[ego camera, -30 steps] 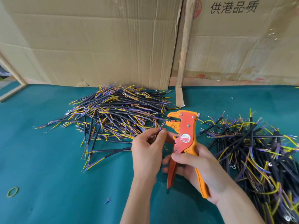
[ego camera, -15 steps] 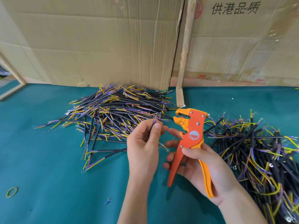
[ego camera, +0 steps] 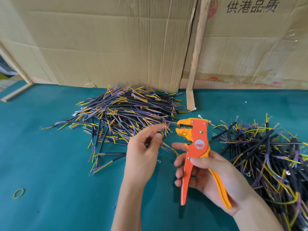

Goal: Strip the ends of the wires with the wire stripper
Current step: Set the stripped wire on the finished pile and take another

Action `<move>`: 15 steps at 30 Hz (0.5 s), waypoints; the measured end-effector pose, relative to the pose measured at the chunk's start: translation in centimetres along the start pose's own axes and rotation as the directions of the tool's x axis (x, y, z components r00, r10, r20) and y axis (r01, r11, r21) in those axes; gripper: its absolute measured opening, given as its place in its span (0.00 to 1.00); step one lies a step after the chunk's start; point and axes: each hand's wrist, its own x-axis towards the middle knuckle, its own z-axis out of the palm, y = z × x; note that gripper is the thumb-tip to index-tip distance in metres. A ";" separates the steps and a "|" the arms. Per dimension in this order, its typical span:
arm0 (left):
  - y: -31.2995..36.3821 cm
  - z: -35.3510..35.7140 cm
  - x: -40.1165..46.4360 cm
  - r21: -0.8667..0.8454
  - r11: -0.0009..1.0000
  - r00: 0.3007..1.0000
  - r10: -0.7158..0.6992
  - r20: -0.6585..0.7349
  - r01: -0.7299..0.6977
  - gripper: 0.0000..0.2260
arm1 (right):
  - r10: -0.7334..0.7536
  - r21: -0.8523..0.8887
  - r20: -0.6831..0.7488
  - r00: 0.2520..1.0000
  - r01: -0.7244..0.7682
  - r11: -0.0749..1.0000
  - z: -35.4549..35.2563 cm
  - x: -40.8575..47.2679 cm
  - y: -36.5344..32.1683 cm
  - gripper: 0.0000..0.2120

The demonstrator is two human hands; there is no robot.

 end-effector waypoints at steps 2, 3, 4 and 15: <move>-0.1 -0.2 0.1 -0.094 0.995 0.999 -0.041 0.005 0.041 0.08 | 0.012 -0.011 0.020 1.000 -0.012 1.000 -0.1 -0.1 -0.2 0.27; -0.1 -0.3 0.1 -0.137 0.989 0.998 -0.060 0.008 0.061 0.07 | 0.020 -0.019 0.026 0.999 -0.019 1.000 -0.2 -0.1 -0.2 0.28; -0.1 -0.4 0.1 -0.159 0.985 0.997 -0.070 0.017 0.071 0.07 | 0.027 -0.024 0.029 0.999 -0.027 0.999 -0.2 -0.2 -0.3 0.28; 0.3 -0.2 0.0 -0.136 0.990 0.997 -0.015 0.074 0.025 0.01 | 0.066 -0.043 0.058 0.996 -0.063 0.997 -0.2 -0.3 -0.2 0.26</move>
